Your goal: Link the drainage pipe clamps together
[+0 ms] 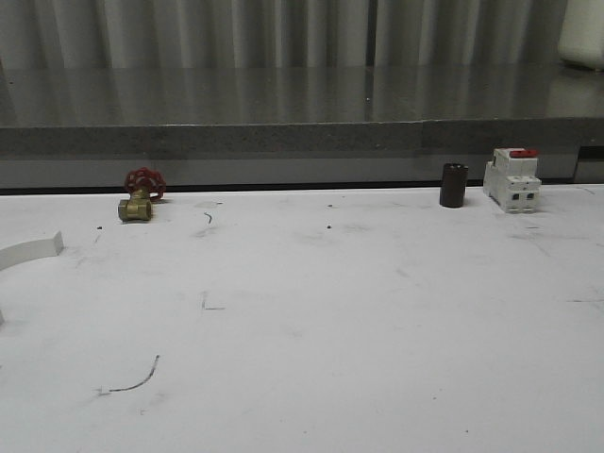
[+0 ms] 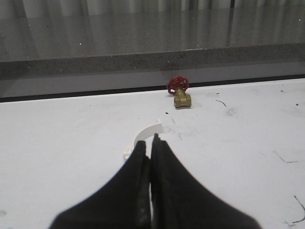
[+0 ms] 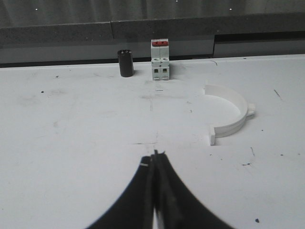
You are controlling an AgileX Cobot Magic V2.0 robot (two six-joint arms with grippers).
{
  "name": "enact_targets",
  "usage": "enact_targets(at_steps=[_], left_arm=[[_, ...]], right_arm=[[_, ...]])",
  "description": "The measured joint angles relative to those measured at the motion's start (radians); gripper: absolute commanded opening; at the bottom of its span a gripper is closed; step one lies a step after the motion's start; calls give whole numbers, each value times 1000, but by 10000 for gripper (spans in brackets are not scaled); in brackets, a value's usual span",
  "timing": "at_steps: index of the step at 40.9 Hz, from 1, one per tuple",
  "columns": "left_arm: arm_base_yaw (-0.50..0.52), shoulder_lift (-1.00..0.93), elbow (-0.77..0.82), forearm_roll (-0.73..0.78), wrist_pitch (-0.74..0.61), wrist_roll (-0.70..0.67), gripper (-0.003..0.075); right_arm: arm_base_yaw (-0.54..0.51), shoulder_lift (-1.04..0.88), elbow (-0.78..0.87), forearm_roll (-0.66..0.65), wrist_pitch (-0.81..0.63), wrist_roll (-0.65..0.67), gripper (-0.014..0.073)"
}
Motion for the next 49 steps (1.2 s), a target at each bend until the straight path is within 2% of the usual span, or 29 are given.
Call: enact_targets(at_steps=[49], left_arm=[[0,0,0,17,-18,0,-20]], right_arm=[[0,0,0,0,-14,0,-63]])
